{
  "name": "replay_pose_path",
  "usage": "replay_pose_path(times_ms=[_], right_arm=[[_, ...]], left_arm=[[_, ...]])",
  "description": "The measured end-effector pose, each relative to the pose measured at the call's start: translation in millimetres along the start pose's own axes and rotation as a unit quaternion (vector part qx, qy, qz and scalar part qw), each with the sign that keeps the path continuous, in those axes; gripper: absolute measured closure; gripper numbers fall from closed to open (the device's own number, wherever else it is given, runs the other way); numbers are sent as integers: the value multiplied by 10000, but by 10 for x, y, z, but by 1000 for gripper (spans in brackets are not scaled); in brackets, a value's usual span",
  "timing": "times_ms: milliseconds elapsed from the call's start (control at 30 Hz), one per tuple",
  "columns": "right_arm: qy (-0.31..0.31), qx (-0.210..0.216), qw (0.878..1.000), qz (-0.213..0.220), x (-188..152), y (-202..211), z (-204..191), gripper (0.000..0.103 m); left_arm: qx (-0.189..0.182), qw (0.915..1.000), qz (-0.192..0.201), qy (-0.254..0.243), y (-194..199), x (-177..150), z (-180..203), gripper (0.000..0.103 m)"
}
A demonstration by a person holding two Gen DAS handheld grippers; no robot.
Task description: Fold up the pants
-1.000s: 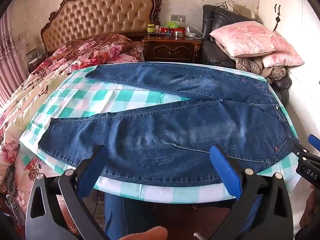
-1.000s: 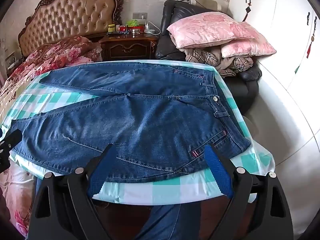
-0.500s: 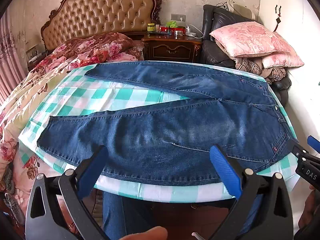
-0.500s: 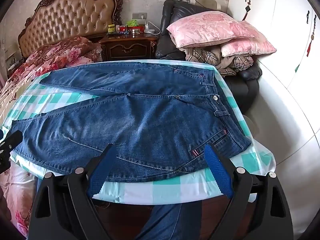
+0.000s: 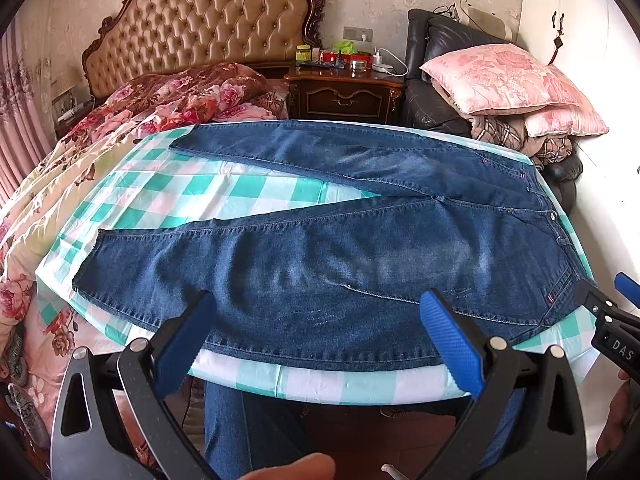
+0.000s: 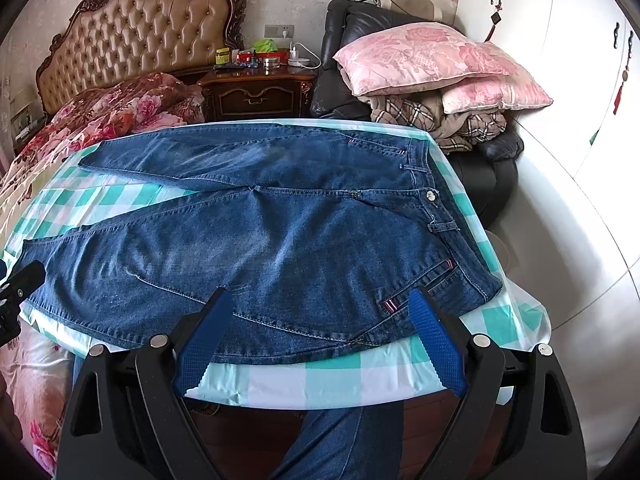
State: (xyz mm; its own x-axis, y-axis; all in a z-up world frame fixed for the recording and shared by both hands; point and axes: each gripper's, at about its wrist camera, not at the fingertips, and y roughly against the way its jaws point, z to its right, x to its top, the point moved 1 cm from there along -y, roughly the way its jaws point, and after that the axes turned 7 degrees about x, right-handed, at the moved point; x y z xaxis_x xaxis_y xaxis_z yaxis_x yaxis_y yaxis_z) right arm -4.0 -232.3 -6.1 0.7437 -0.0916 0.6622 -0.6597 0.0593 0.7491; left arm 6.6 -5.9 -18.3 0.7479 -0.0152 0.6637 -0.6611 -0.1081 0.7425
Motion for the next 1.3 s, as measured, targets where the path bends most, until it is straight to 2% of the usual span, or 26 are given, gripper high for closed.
replay_pose_path(times_ms=[800,1300], right_arm=[[51,-91,9999,4,-51,-20,-25,17],[-71,35,9999,-89,-51,-31,-6,17]], left_arm=[[-69,10000,-42,28,-10,10,-32,1],[-116,9999,-50,49,0,1,-46,1]])
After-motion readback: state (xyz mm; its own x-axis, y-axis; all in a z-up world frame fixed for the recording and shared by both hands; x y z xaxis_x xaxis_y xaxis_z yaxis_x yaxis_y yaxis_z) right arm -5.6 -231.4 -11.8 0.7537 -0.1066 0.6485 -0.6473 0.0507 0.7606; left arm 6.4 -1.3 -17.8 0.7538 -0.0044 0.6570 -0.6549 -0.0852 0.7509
